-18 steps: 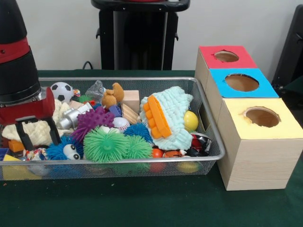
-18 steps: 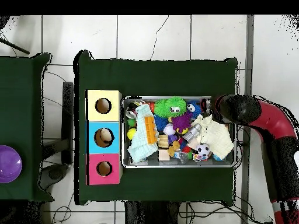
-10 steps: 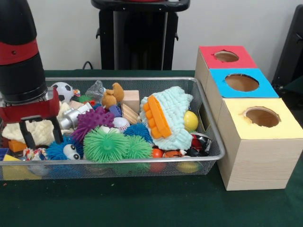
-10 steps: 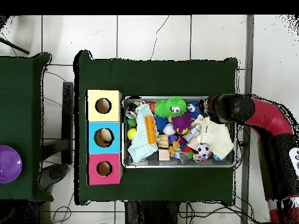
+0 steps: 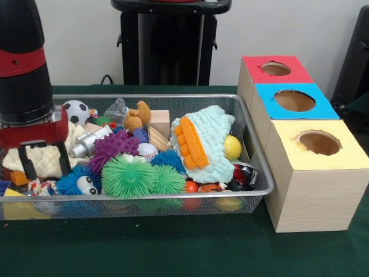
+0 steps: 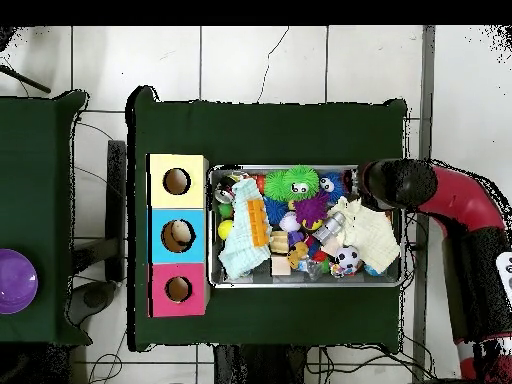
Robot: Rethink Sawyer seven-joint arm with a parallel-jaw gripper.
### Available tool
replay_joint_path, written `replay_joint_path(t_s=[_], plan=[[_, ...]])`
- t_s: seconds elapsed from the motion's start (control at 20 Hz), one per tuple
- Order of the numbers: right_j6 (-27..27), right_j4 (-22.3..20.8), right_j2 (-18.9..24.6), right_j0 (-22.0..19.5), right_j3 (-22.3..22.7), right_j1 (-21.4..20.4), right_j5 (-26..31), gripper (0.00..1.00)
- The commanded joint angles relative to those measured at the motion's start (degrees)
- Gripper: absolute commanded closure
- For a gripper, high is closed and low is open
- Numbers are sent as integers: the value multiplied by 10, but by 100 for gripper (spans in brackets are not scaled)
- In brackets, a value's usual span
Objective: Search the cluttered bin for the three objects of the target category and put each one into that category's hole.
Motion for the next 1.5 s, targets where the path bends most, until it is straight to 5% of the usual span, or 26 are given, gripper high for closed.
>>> replay_joint_path(t_s=[0.05, 0.9, 1.5], plan=[[17, 12, -27, -15, -31, 31, 18, 0], [27, -24, -51, 1, -49, 80, -53, 0], [85, -19, -94, 39, -16, 74, -116, 0]])
